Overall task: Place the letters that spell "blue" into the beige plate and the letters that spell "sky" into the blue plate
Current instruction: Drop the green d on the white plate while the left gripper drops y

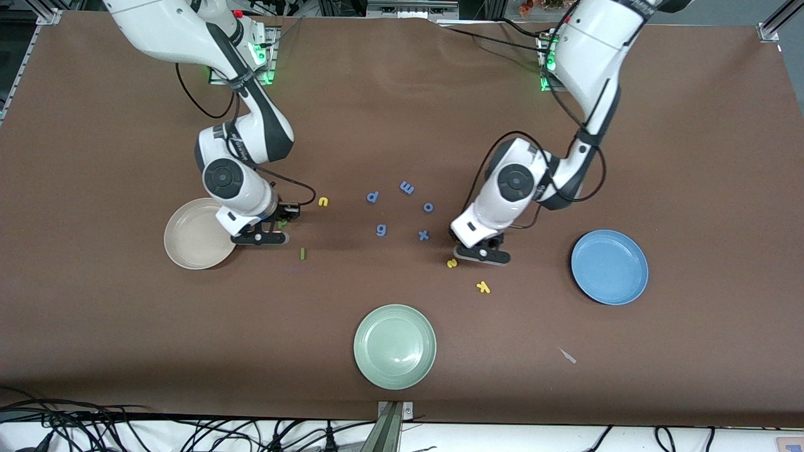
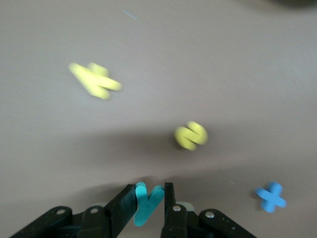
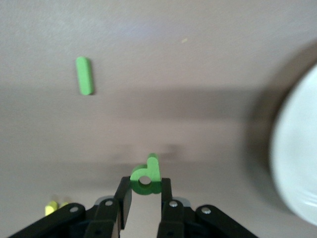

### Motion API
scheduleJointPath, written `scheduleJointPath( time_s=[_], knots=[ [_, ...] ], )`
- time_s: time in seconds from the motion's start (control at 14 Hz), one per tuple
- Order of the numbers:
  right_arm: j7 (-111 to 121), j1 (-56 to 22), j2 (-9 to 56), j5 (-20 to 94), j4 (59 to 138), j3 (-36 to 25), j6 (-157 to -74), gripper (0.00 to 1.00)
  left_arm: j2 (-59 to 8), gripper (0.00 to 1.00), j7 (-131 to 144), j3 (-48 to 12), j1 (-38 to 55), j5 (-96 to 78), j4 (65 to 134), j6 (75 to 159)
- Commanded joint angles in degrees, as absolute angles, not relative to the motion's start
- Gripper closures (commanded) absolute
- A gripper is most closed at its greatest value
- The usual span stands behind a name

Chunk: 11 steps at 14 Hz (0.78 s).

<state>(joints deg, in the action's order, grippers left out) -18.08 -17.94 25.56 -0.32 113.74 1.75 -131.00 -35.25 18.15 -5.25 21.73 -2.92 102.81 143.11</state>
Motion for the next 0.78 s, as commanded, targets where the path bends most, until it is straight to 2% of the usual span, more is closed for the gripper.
scheduleJointPath(
  time_s=[0.0,0.21,0.43,0.5,0.57,0.64,0.71],
  knots=[
    [-7.78,-17.67,23.82,0.35,113.91,-3.49,-127.89,0.8,-27.61,1.0,6.48,-5.89,12.08,-3.6,106.51,135.98],
    [-0.36,-17.06,24.87,0.18,113.82,-9.74,-128.49,0.8,-26.89,1.0,-13.39,-5.89,0.91,-3.95,108.9,135.88],
    [0.87,-14.07,27.68,-0.35,111.54,-10.02,-128.76,0.78,-28.91,0.99,-19.95,-5.36,-1.84,-3.87,108.98,136.31],
    [1.14,-13.54,28.21,-0.35,111.01,-10.02,-128.76,0.68,-29.79,0.95,-19.95,-4.84,-1.85,-3.87,108.9,136.58],
    [1.06,-12.75,28.47,-0.09,110.83,-10.02,-128.85,0.2,-30.06,0.86,-20.04,-4.66,-1.85,-3.78,108.9,136.76],
    [1.05,-12.66,28.48,0.0,110.48,-9.93,-128.59,0.0,-30.06,0.59,-19.95,-4.66,-1.76,-3.78,108.9,136.76],
    [0.36,-13.09,28.39,0.09,109.96,-9.84,-128.32,0.0,-29.97,0.4,-19.95,-4.66,-1.67,-3.87,108.81,136.76]
  ],
)
